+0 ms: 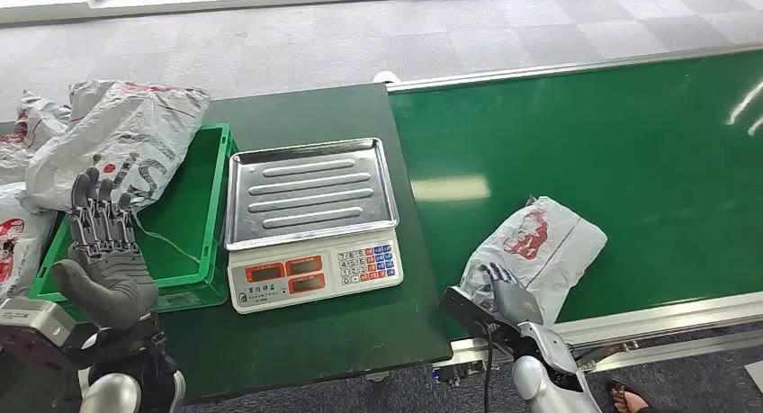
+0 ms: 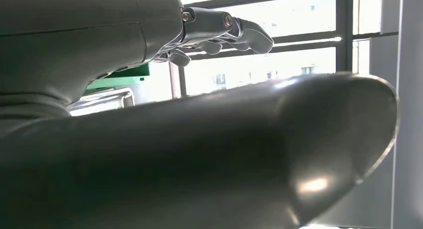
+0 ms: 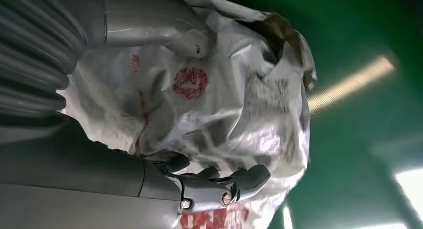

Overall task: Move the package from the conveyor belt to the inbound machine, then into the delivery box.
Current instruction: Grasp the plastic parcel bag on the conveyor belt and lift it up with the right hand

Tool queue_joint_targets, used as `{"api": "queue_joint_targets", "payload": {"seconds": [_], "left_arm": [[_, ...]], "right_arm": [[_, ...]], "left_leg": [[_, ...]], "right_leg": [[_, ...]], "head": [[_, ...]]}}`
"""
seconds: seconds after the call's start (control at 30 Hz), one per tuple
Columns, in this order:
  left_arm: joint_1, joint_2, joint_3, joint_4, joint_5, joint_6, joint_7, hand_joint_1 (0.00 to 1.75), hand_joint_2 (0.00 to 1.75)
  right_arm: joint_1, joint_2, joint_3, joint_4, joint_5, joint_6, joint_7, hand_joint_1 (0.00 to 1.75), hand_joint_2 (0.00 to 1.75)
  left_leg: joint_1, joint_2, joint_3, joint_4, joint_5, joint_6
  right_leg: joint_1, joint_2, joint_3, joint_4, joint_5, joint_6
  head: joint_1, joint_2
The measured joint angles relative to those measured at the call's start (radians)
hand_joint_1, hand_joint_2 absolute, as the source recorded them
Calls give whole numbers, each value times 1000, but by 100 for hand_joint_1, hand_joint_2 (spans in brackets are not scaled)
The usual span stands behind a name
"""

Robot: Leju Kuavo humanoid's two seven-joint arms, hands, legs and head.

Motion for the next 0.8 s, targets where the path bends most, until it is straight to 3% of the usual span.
{"api": "queue_joint_targets", "payload": {"seconds": [0.4, 0.53, 0.8], "left_arm": [[-1, -15, 0, 8, -3, -1, 9, 0, 0], [0, -17, 0, 7, -3, -1, 12, 0, 0], [17, -19, 0, -3, -15, 0, 10, 0, 0]], "right_arm": [[11, 4, 2, 30, 57, 26, 28, 0, 175], [11, 7, 4, 32, 51, 15, 26, 175, 175], [13, 9, 4, 22, 60, -85, 11, 175, 175]], "left_leg": [[0, 0, 2, 0, 0, 0], [0, 0, 3, 0, 0, 0], [0, 0, 3, 0, 0, 0]], "right_leg": [[0, 0, 2, 0, 0, 0], [0, 0, 4, 0, 0, 0], [0, 0, 4, 0, 0, 0]], "head": [[0, 0], [0, 0], [0, 0]]}}
